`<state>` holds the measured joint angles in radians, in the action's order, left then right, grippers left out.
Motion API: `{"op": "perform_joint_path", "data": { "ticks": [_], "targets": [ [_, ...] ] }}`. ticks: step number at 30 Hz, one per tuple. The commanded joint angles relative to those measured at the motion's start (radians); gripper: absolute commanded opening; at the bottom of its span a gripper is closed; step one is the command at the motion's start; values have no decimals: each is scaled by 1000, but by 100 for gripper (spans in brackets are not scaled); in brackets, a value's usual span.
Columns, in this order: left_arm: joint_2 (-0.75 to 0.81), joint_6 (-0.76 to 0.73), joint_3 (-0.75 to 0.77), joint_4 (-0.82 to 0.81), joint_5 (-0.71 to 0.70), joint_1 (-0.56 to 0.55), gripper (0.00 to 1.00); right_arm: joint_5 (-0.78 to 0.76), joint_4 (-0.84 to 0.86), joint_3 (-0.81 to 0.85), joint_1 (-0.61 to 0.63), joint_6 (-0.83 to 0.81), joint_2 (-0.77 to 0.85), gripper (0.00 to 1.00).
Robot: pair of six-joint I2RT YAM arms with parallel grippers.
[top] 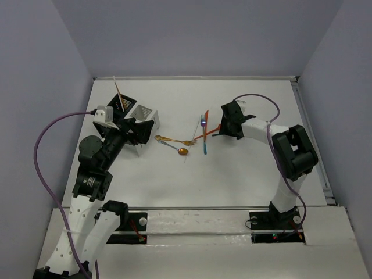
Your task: Sort the eating utensils into containers
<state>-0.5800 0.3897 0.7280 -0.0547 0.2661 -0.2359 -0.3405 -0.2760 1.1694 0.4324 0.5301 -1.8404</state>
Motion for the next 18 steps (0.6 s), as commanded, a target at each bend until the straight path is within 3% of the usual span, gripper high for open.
{"op": "perform_joint_path", "data": {
  "ticks": [1,18],
  "targets": [
    [25,-9,19,-54,62,-5,98,-63,-15,49,-14,45,-16,59],
    [17,-6,16,-63,88,-25,98,-63,-29,79,-23,62,-106,60]
  ]
}}
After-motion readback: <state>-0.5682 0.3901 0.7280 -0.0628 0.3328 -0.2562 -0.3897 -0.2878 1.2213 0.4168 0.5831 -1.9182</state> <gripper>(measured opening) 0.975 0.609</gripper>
